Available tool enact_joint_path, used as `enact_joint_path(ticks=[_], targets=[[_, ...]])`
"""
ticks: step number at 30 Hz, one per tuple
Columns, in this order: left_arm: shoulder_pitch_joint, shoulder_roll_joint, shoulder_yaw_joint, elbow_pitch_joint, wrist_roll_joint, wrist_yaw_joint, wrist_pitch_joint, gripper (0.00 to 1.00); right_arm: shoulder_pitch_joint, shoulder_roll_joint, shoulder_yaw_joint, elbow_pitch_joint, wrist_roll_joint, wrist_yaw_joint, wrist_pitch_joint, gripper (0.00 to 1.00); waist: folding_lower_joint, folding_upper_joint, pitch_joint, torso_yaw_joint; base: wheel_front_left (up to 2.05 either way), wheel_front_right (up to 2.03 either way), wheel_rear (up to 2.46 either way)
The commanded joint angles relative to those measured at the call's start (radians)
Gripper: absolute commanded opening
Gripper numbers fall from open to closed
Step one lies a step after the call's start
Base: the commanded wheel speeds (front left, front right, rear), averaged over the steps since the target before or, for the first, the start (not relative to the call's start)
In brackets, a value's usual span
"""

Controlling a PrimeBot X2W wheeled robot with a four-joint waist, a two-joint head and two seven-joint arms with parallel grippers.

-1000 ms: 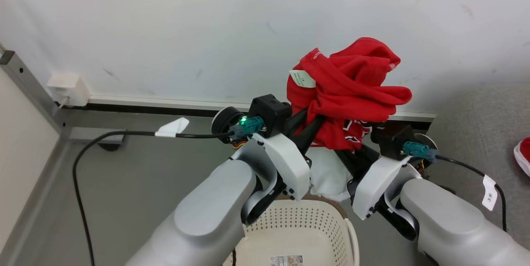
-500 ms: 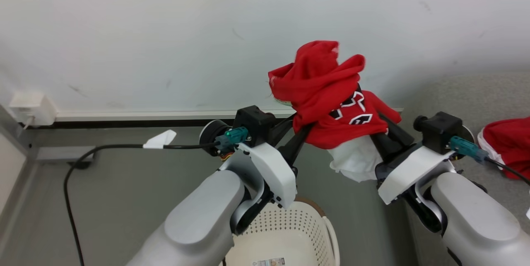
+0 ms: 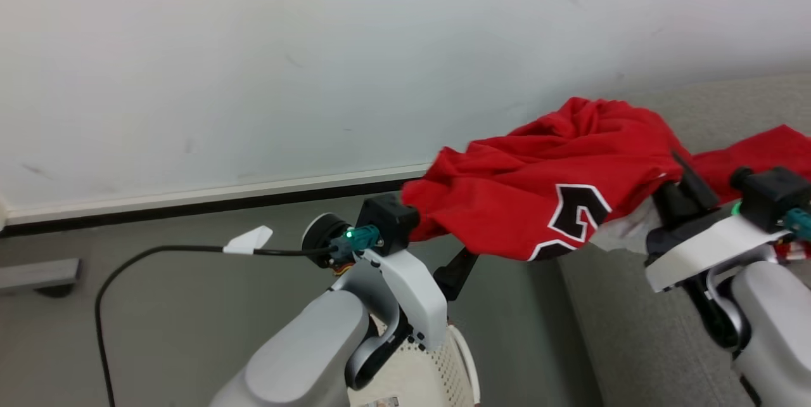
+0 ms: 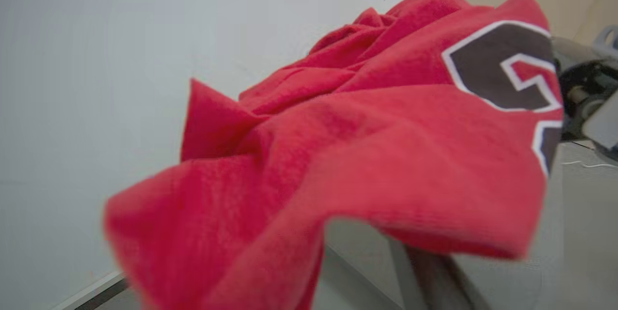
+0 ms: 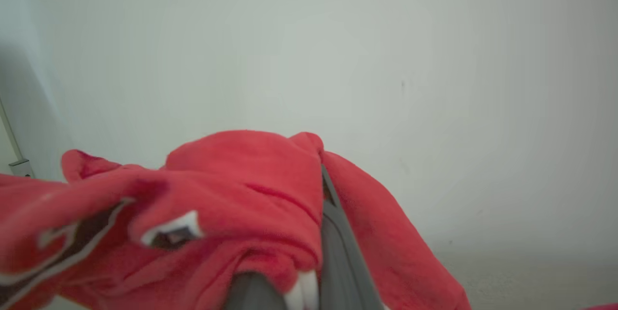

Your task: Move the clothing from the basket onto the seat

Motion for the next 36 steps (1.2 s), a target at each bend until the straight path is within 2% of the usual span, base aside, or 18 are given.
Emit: enact_joint_path(ticks=[1, 8, 12, 13, 23, 30, 36], targets=[[0.019, 0.008, -0.003, -0.002, -0.004, 0.003, 0.001, 1.00, 0.016, -0.012, -0.031, -0.017, -0.007, -0.002, 0.000, 0.00, 0.0000, -0.0001, 0.008, -0.036, 0.00, 0.00, 0.00], [0.030, 0.025, -0.008, -0.008, -0.004, 0.009, -0.011, 1.00, 0.075, -0.050, -0.166, -0.119, -0.035, -0.002, 0.000, 0.00, 0.0000, -0.0001, 0.035, -0.132, 0.00, 0.00, 0.00], [0.024, 0.029, -0.012, -0.011, 0.003, 0.008, -0.014, 1.00, 0.111, -0.060, -0.204, -0.169, -0.052, -0.002, 0.000, 0.00, 0.0000, -0.0001, 0.049, -0.176, 0.00, 0.00, 0.00], [0.017, 0.031, -0.016, -0.014, 0.008, 0.006, -0.019, 1.00, 0.135, -0.058, -0.225, -0.202, -0.058, -0.002, 0.000, 0.00, 0.0000, -0.0001, 0.056, -0.205, 0.00, 0.00, 0.00], [-0.004, 0.047, -0.033, -0.020, 0.027, -0.003, -0.028, 1.00, 0.234, -0.025, -0.304, -0.299, -0.079, -0.002, 0.000, 0.00, 0.0000, -0.0001, 0.087, -0.325, 0.00, 0.00, 0.00], [-0.014, 0.051, -0.038, -0.022, 0.028, 0.002, -0.027, 1.00, 0.281, -0.008, -0.347, -0.335, -0.088, -0.002, 0.000, 0.00, 0.0000, -0.0001, 0.105, -0.365, 0.00, 0.00, 0.00], [-0.029, 0.048, -0.043, -0.024, 0.025, 0.000, -0.018, 1.00, 0.255, -0.024, -0.376, -0.328, -0.092, -0.002, 0.000, 0.00, 0.0000, -0.0001, 0.139, -0.353, 0.00, 0.00, 0.00]])
